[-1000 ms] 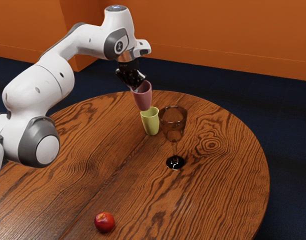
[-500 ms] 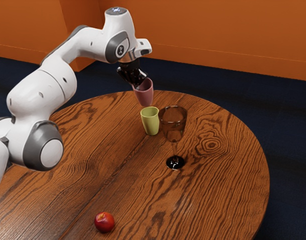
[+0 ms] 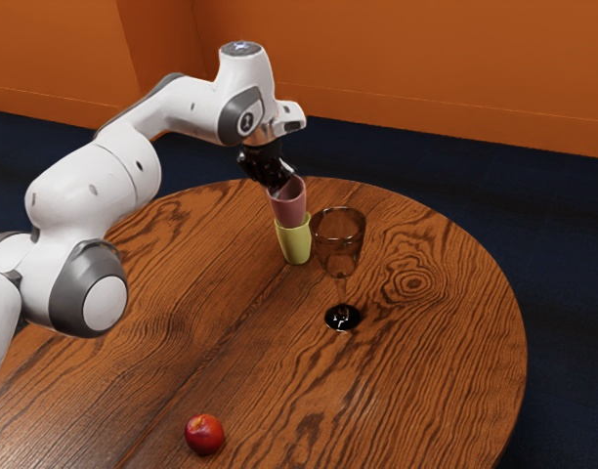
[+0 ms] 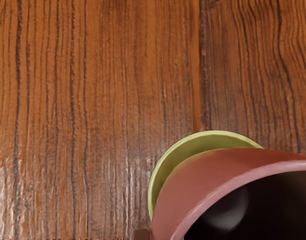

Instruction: Place the left cup onto the right cup

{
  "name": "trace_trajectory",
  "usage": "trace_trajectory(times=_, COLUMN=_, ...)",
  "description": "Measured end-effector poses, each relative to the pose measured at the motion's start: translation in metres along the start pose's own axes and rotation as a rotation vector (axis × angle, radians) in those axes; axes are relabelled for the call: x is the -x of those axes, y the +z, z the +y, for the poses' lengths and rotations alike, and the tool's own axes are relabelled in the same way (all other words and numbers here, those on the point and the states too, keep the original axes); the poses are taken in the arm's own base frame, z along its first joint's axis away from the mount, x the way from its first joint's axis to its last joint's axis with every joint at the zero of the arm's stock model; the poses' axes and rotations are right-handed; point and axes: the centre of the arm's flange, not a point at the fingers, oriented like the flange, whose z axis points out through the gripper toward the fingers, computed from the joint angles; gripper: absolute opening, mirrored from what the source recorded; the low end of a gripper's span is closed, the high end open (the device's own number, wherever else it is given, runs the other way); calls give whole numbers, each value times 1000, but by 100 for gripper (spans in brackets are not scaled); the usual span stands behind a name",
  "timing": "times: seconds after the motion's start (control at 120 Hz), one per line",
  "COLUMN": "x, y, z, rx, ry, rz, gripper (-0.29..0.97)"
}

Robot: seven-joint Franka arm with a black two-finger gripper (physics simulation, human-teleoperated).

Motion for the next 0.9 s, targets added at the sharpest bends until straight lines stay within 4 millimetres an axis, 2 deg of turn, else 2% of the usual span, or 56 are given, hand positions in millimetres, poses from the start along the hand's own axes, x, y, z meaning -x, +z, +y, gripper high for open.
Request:
trace_trajectory(times=0.075, x=1, y=6, z=0, rx=1, ry=-3, rz=-8, gripper=-11)
trace_trajectory(times=0.142, x=3, y=15, z=1, rx=4, ry=-5, rz=-22, gripper=5)
trace_trajectory(times=0.258, x=4, y=17, z=2, rx=6, ry=-7, rz=-27, gripper=30)
trace_trajectory(times=0.417, x=6, y=5, z=4, rx=1, ry=-5, rz=-23, gripper=50)
trace_trajectory(times=0.542, x=14, y=-26, z=8, rx=-6, ry=1, rz=-26, gripper=58)
trace_trajectory(times=0.642, x=29, y=-59, z=4, rx=-8, ry=0, rz=-28, gripper=62)
trace_trajectory(times=0.9, x=108, y=-155, z=-16, rx=-7, ry=-12, rz=-64, gripper=66)
